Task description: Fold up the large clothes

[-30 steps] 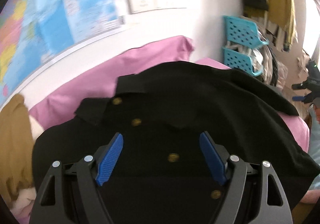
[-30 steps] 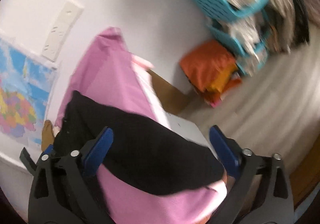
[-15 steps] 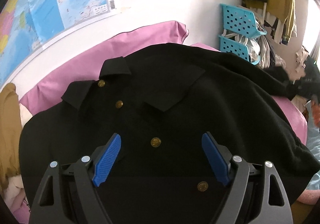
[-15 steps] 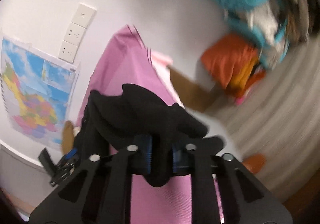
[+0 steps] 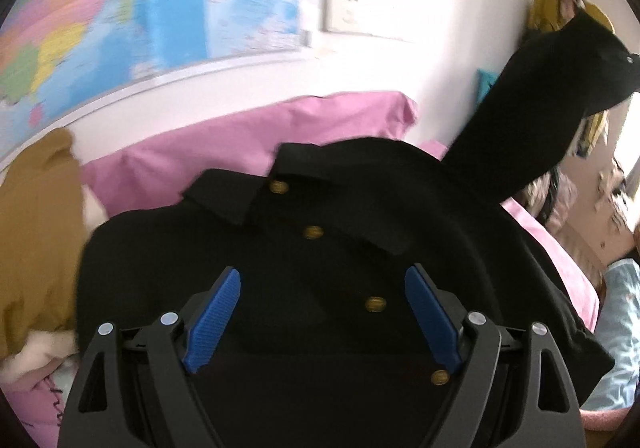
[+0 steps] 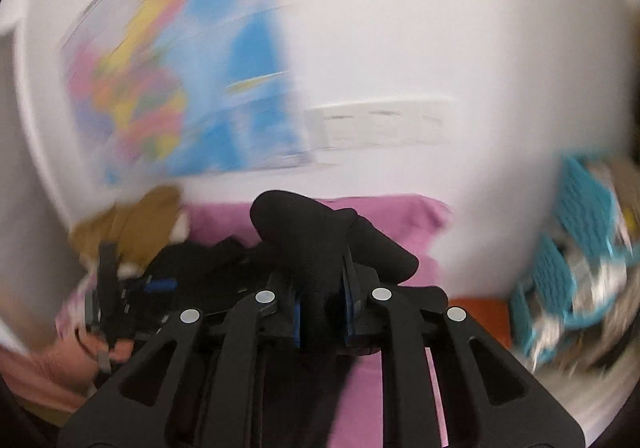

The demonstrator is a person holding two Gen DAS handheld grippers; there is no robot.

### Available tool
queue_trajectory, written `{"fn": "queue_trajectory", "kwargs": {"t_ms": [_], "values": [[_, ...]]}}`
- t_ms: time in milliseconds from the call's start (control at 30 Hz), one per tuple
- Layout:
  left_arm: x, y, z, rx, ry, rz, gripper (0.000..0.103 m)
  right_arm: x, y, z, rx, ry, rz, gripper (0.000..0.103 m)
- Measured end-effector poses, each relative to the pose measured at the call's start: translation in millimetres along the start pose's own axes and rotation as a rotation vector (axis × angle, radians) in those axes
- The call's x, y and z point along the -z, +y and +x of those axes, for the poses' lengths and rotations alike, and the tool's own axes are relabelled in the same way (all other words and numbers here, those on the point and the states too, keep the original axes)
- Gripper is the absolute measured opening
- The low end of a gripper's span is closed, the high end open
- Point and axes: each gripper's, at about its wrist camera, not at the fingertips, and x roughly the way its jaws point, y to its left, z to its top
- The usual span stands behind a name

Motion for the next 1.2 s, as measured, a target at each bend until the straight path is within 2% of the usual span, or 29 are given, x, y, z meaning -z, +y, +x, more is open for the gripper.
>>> {"fn": "queue_trajectory", "kwargs": {"t_ms": [67,100,133,200,267,367,467,567,667,700,733,800,833,900,933,967,1000,1033,1067,1100,1133,1200], "values": [[3,15,-5,-0.007,-0.004,-0.037,0.083,0,32,24,-0.049,0.045,-0.070,0.029],[5,23,-7,-0.008,-0.003,-0.059,0.083,2,53,45,-0.064,0.085,-0.120,0.040],[9,34,-8,-0.018,0.000,-0.085,0.083,7,63,59,-0.071,0.114,-0.139,0.062],[15,47,-10,-0.033,0.005,-0.117,0.083,18,85,95,-0.116,0.213,-0.177,0.085],[22,62,-14,-0.052,0.010,-0.148,0.083,21,97,114,-0.166,0.274,-0.183,0.083],[33,81,-17,-0.069,0.020,-0.187,0.083,17,90,109,-0.226,0.243,-0.146,0.083],[38,91,-19,-0.053,0.024,-0.212,0.083,12,66,100,-0.158,0.180,-0.100,0.085],[37,88,-20,0.012,0.023,-0.209,0.083,24,27,111,-0.055,0.216,0.006,0.085],[30,64,-18,0.113,0.012,-0.156,0.085,49,-16,135,-0.001,0.296,0.133,0.078],[26,54,-17,0.144,0.007,-0.133,0.089,57,-26,140,0.018,0.314,0.158,0.078],[20,39,-16,0.188,0.001,-0.095,0.097,68,-42,150,0.043,0.340,0.197,0.078],[12,15,-11,0.247,0.002,-0.031,0.097,79,-60,162,0.070,0.366,0.234,0.081],[7,-2,-3,0.257,0.017,0.016,0.097,88,-74,171,0.051,0.388,0.294,0.083],[3,-27,18,0.223,0.061,0.085,0.097,101,-93,186,-0.014,0.410,0.387,0.082],[3,-35,31,0.178,0.093,0.107,0.094,105,-98,189,-0.019,0.410,0.406,0.083],[3,-39,39,0.144,0.110,0.118,0.085,109,-104,194,-0.030,0.410,0.427,0.083],[4,-40,48,0.112,0.118,0.127,0.057,113,-111,197,-0.071,0.404,0.465,0.085],[4,-38,53,0.114,0.128,0.121,0.044,115,-116,199,-0.104,0.400,0.492,0.084],[2,-29,56,0.107,0.134,0.080,0.024,116,-120,200,-0.123,0.393,0.508,0.083],[-1,-15,53,0.108,0.119,0.024,0.016,116,-125,200,-0.132,0.374,0.522,0.083],[-4,1,45,0.120,0.084,-0.030,0.016,116,-130,201,-0.150,0.355,0.534,0.083],[-5,29,27,0.081,0.006,-0.110,0.015,116,-140,205,-0.167,0.346,0.555,0.084]]}}
